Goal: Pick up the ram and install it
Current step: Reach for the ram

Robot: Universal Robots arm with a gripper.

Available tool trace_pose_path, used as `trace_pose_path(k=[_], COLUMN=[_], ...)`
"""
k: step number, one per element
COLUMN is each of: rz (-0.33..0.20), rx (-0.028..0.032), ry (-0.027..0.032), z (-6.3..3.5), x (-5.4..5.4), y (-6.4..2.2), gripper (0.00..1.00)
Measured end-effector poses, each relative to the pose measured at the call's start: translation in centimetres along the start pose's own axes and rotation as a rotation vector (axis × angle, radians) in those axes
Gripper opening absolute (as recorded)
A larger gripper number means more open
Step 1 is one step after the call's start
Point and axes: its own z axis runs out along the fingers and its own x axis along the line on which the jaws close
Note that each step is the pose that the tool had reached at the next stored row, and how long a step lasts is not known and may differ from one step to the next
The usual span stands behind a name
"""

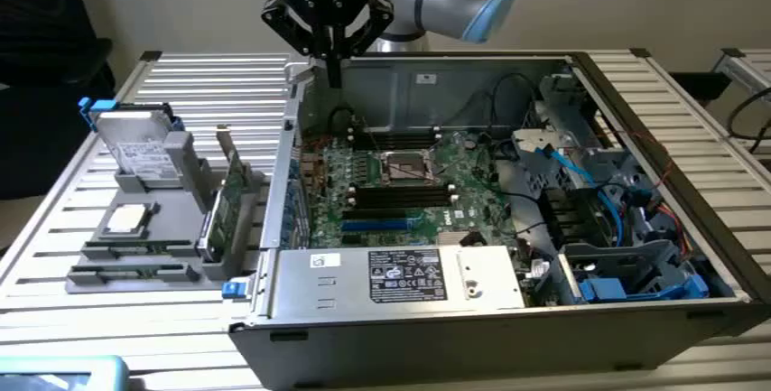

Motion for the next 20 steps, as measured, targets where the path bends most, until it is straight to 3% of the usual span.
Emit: trace_pose_path(k=[14,20], rz=[0.001,0.005], rx=[0.0002,0.0004], ry=[0.0000,-0.0003], z=[0.15,0.53], x=[0.00,0.01], y=[-0.01,-0.66], gripper=[0.11,0.11])
